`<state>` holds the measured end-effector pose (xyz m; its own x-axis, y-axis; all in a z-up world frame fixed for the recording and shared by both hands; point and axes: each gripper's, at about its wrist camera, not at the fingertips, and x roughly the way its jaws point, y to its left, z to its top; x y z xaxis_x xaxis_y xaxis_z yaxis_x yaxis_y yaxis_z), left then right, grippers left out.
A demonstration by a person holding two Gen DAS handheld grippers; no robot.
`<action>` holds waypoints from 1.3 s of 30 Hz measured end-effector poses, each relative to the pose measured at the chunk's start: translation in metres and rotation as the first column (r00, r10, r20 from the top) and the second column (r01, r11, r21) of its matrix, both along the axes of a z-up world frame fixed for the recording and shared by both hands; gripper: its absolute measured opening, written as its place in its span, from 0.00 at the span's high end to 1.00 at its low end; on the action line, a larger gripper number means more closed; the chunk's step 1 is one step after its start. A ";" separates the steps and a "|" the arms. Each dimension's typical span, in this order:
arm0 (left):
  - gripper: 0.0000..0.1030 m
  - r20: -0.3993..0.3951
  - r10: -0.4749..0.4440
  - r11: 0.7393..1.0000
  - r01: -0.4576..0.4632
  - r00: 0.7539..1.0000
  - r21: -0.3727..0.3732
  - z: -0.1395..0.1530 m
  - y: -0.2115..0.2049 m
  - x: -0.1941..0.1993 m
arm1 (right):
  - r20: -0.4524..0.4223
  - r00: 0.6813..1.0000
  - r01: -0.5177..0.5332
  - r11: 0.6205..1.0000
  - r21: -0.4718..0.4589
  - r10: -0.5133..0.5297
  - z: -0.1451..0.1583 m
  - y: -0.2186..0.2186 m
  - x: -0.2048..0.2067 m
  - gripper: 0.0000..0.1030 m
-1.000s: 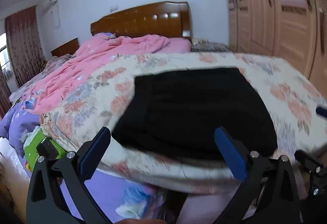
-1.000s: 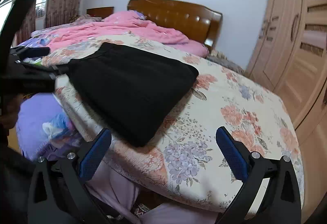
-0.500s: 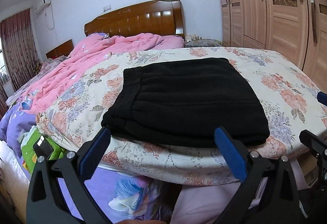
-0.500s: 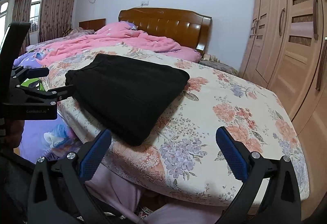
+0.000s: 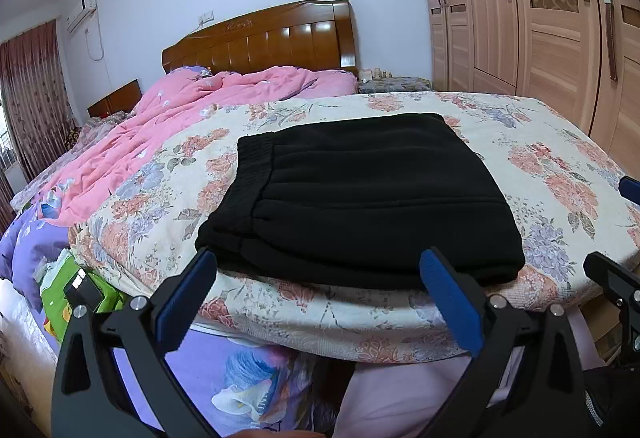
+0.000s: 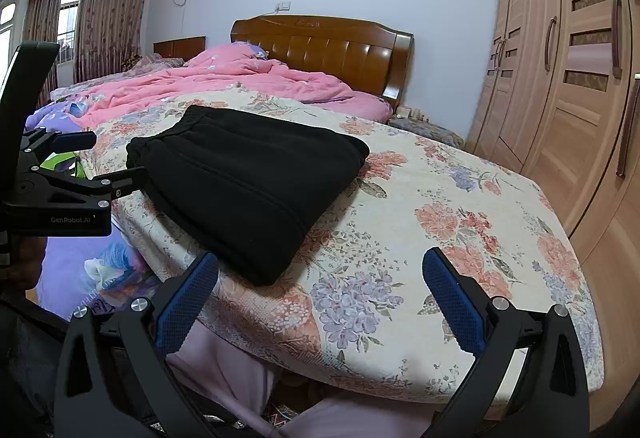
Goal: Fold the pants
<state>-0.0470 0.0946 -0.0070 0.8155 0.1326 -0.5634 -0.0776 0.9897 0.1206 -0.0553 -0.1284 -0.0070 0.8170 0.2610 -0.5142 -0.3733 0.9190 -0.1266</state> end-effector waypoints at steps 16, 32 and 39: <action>0.01 -0.001 -0.001 1.000 0.001 1.000 -0.002 0.001 0.000 0.001 | 0.000 1.000 0.008 1.000 0.001 -0.008 0.001 -0.001 0.001 0.04; 0.01 -0.005 -0.003 1.000 0.003 1.000 -0.006 0.001 0.001 0.002 | -0.001 1.000 0.010 1.000 0.001 -0.010 0.002 -0.001 0.001 0.04; 0.01 -0.004 -0.003 1.000 0.003 1.000 -0.006 0.001 0.001 0.002 | -0.001 1.000 0.010 1.000 0.002 -0.010 0.002 -0.001 0.001 0.04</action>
<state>-0.0449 0.0954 -0.0062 0.8135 0.1268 -0.5676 -0.0740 0.9906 0.1153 -0.0548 -0.1291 -0.0055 0.8192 0.2533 -0.5145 -0.3639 0.9230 -0.1249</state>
